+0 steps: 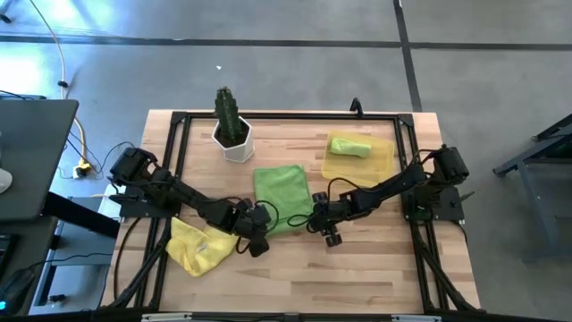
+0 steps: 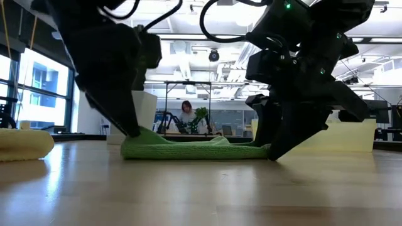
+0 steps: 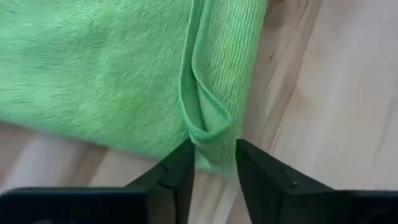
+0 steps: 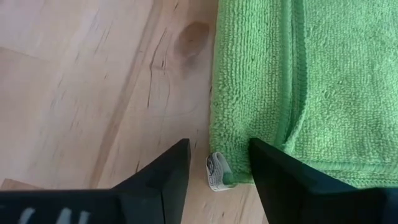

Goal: Roll microfiber towels into tight, uniform cylinder then place into a basket
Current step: Roll the green microfiber cloth

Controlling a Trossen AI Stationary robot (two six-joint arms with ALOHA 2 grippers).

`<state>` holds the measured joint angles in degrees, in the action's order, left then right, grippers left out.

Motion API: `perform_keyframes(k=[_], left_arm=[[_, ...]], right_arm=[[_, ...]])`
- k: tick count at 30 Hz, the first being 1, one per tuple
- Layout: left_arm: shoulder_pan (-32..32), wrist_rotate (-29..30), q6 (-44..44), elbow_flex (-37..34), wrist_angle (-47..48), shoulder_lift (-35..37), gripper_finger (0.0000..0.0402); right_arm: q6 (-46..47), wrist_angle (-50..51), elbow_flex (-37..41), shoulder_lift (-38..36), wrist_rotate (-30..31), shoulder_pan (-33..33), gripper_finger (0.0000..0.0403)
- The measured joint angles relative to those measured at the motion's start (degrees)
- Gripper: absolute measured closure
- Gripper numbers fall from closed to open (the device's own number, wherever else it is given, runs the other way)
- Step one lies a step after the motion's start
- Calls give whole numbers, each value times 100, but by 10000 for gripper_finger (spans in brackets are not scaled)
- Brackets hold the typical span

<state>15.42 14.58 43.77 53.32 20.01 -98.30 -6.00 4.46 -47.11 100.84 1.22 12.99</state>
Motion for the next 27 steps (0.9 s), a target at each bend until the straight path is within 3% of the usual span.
perform_keyframes(k=[4,9,13,27], left_arm=[[26,127,-359,521,960,0,257],[257,93,-1428,715,345,2,241],[472,418,-1982,716,141,-62,240],[460,860,-2046,710,660,-866,240]], right_arm=[[0,3,0,2,-16,-1,244],[0,1,2,4,-18,0,244],[2,3,4,7,-20,0,244],[21,-52,13,11,-33,0,244]])
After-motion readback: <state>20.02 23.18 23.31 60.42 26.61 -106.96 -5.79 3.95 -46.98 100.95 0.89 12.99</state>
